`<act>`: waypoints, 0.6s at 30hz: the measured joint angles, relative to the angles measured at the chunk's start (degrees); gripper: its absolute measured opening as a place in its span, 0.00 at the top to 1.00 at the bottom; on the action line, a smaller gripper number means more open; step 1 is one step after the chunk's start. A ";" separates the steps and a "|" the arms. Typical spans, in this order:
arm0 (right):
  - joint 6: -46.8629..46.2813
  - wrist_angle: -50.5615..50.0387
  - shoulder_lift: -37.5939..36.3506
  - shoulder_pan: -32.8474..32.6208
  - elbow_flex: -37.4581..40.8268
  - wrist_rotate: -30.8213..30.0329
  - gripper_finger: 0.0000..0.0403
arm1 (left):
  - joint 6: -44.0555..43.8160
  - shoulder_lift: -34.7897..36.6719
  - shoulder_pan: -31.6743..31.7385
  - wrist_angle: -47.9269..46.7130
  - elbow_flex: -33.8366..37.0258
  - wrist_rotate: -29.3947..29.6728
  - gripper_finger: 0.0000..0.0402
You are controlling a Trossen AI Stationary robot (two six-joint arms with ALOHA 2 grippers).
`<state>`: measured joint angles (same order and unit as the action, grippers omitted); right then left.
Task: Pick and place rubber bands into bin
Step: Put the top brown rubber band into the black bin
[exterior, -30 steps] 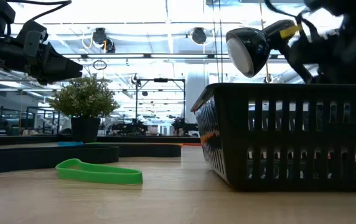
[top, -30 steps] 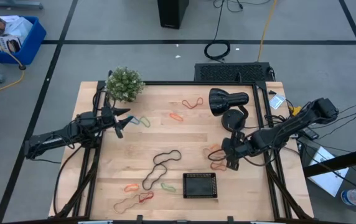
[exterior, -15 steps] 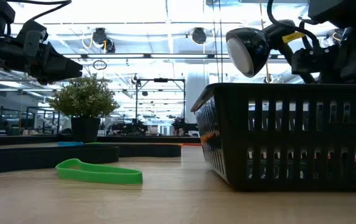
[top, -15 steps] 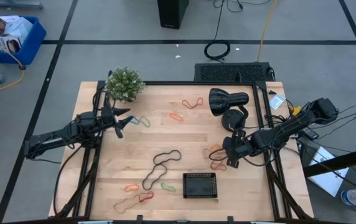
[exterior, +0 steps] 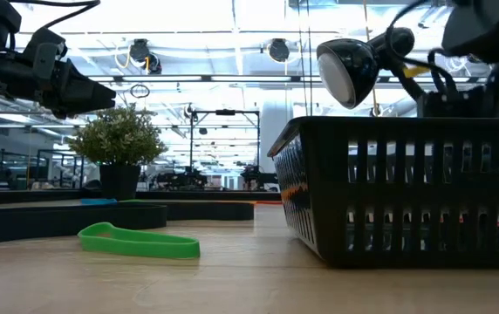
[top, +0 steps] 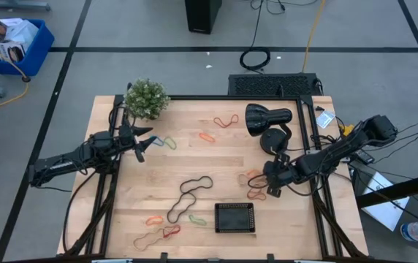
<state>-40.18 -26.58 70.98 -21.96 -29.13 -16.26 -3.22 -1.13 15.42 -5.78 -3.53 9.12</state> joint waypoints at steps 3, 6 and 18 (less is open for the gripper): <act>-1.80 3.42 -0.20 0.00 2.30 -0.04 0.58 | 0.00 0.02 0.00 0.00 0.00 -0.01 0.46; -2.66 6.16 -0.31 0.04 3.89 0.47 0.59 | 0.00 0.00 0.00 0.00 0.00 -0.01 0.46; -5.31 7.05 -0.13 0.15 4.27 1.26 0.95 | 0.00 0.00 0.00 0.00 0.00 -0.01 0.46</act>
<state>-45.49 -19.53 70.85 -21.80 -24.86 -15.00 -3.22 -1.13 15.42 -5.78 -3.53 9.10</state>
